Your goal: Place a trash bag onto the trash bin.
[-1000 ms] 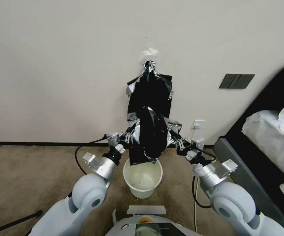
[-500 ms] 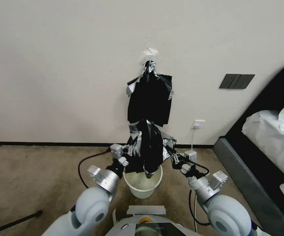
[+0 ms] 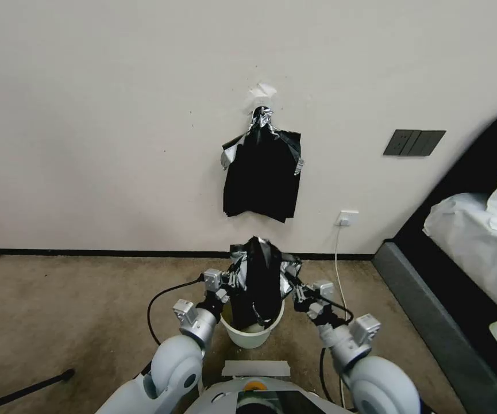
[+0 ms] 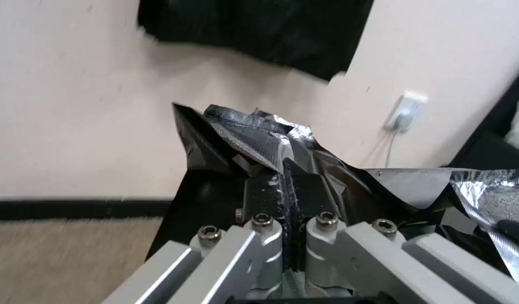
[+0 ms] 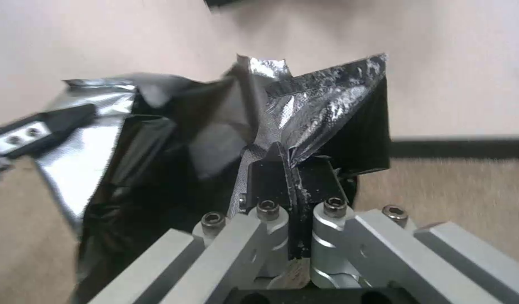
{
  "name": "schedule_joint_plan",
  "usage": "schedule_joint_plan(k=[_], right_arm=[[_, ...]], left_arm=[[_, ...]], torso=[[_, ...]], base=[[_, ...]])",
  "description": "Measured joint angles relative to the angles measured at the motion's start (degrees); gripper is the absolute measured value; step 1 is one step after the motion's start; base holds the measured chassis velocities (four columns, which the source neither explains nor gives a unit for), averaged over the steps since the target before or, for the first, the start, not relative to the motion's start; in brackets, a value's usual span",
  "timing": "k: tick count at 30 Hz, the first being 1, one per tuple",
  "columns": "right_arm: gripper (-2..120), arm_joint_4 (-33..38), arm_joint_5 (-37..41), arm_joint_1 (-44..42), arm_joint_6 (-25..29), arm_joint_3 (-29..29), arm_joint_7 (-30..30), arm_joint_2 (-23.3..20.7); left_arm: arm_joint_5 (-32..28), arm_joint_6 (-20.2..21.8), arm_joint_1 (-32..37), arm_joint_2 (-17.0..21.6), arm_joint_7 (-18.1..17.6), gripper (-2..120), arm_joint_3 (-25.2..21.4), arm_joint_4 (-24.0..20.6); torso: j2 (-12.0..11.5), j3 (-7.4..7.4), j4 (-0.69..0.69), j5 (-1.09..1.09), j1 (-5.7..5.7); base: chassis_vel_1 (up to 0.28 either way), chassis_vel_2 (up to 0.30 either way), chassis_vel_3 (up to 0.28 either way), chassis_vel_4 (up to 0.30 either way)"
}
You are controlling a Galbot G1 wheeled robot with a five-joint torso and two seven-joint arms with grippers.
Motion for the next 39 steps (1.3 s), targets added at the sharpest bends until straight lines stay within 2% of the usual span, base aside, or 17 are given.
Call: schedule_joint_plan(k=[7, 13, 21, 31, 39], right_arm=[[0, -0.8, -1.7, -2.4, -1.3, -0.4, 3.2, 1.2], [0, 1.0, -4.3, -5.0, -4.0, -1.8, 5.9, 2.1], [0, 0.6, -4.1, -5.1, -7.1, -2.5, 10.3, 2.3], [0, -0.6, -4.0, -4.9, -9.2, -3.7, 12.8, 3.2], [0, -2.1, 0.5, -3.5, -11.2, -4.0, 14.9, 3.7]], left_arm=[[1.0, 0.0, 5.0, 0.0, -0.5, 0, -1.8, -0.2], [3.5, 1.2, 11.3, -1.6, -1.8, 0, -4.1, -3.4], [4.3, 1.2, 18.3, -1.9, -1.8, 0, -7.0, -3.7], [4.6, 0.3, 20.3, -1.7, -1.0, 0, -7.0, -2.5], [4.4, -0.5, 21.7, -1.9, -0.4, 0, -7.1, 0.1]], torso=[[0.0, 0.00, 0.00, 0.00, 0.00], [0.0, 0.00, 0.00, 0.00, 0.00], [0.0, 0.00, 0.01, 0.00, 0.00], [0.0, 0.00, 0.00, 0.00, 0.00], [0.0, 0.00, 0.00, 0.00, 0.00]], base=[[0.000, 0.000, 0.000, 0.000], [0.000, 0.000, 0.000, 0.000], [0.000, 0.000, 0.000, 0.000], [0.000, 0.000, 0.000, 0.000], [0.000, 0.000, 0.000, 0.000]])
